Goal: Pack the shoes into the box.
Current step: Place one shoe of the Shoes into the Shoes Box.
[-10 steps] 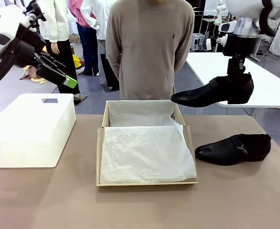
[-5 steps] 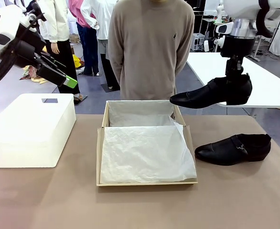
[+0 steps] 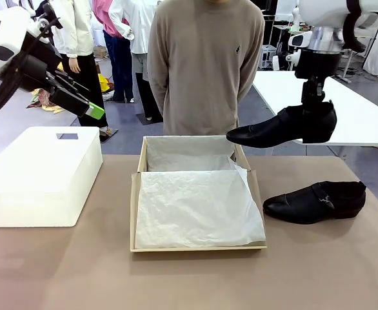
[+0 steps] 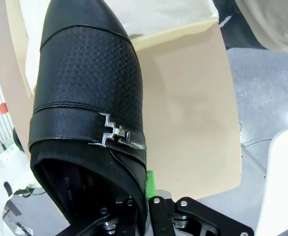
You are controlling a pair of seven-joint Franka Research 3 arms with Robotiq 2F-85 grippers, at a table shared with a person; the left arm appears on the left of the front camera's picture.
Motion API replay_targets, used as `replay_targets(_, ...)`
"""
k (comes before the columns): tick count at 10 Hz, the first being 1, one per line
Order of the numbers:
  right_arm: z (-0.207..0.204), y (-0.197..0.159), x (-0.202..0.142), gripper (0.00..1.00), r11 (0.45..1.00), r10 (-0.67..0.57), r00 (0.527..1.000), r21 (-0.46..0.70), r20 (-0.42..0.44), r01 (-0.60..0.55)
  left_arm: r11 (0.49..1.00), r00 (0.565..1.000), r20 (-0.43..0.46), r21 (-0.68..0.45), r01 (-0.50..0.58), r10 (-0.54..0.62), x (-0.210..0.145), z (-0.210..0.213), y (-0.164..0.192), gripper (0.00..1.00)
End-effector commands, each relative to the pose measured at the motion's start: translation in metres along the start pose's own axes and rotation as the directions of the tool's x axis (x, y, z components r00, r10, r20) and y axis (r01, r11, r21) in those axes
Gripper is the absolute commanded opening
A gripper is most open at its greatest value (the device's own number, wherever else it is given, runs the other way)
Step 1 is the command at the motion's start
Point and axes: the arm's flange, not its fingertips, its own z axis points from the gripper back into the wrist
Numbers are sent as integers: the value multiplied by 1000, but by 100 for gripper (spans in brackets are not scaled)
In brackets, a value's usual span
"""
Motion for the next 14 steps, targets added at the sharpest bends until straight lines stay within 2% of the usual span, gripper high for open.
replay_targets(1,6,1,35,0,999,-35,999,-7,36,35,1000,1000,7,-7,0,1,-1,1,0,100)
replay_targets(5,6,9,102,0,998,-50,997,-22,55,51,1000,1000,7,-7,0,1,-1,1,0,100)
replay_targets(9,-18,16,166,0,999,-31,999,-19,36,32,1000,1000,7,-7,0,1,-1,1,0,100)
replay_targets(14,-63,4,203,0,998,-54,998,-23,30,55,1000,1000,7,-7,0,1,-1,1,0,100)
